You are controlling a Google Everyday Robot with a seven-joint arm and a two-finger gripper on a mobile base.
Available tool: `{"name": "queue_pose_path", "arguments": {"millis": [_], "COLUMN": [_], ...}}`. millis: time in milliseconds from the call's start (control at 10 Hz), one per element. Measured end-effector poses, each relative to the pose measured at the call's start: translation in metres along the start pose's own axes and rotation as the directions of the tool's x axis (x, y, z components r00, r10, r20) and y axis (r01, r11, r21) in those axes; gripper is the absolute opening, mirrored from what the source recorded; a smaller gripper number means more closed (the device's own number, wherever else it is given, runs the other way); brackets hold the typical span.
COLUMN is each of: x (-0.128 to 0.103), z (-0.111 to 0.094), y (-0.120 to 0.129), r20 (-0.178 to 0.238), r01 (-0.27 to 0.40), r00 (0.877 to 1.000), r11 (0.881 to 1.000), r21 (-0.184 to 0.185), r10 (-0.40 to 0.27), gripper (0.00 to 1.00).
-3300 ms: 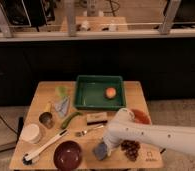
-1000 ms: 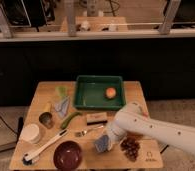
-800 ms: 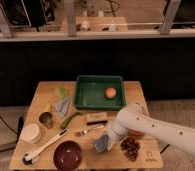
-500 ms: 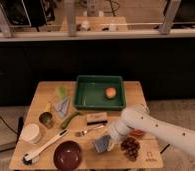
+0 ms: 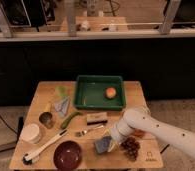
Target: Wipe table surface with sponge
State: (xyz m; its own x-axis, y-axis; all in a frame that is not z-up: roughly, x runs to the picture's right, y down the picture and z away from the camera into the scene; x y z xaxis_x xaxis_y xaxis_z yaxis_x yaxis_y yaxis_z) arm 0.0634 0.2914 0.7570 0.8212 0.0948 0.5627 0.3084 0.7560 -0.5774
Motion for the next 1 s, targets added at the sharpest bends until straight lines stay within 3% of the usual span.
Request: {"name": "queue_pose_path", "arguments": {"millis": [600, 1000], "x": [0.016, 0.012], "z": [-0.001, 0.009], "y": [-0.013, -0.035], "r20": [-0.017, 0.013], "r01": [-0.027, -0.014], "r00": [0.999, 1.000], "r11": [0.999, 1.000], "r21": [0.020, 0.027], "r10": [0.027, 0.014], "gripper": [0.00, 0.00]}}
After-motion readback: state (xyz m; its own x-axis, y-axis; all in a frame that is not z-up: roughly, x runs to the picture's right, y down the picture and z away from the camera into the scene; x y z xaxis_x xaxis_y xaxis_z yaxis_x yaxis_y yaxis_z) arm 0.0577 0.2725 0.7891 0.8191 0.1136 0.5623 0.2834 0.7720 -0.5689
